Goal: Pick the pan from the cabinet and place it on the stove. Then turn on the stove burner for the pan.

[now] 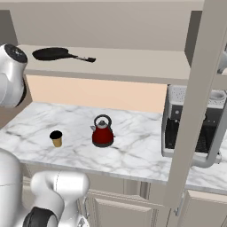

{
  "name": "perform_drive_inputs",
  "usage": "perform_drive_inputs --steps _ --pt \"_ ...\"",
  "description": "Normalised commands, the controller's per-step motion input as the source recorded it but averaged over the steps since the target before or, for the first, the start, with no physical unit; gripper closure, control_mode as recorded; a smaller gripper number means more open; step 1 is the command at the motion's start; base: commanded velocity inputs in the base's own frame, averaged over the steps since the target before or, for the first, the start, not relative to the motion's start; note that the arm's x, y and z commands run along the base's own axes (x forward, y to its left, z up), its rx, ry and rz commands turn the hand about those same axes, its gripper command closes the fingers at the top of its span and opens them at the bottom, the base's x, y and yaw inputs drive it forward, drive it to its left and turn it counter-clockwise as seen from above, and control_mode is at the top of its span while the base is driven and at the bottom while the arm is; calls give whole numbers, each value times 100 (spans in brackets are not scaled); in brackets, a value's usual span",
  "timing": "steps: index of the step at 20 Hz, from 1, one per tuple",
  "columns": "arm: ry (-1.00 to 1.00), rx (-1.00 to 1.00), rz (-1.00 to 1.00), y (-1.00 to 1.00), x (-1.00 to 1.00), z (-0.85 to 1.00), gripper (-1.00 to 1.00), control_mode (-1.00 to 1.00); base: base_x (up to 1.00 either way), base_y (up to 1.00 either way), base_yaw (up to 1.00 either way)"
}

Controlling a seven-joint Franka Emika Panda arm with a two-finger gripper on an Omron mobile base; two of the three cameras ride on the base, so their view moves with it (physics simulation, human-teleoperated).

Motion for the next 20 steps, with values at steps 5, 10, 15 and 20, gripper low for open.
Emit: perform_drive_inputs --steps 5,10,15,20 --pt "-25 0 2 -67 35 20 -100 -100 0 0 0" --pt "-25 1 0 -63 38 22 -100 -100 0 0 0" --pt "-21 1 0 -55 33 20 -100 -100 0 0 0" --pt "-18 0 0 -53 29 15 -100 -100 0 0 0"
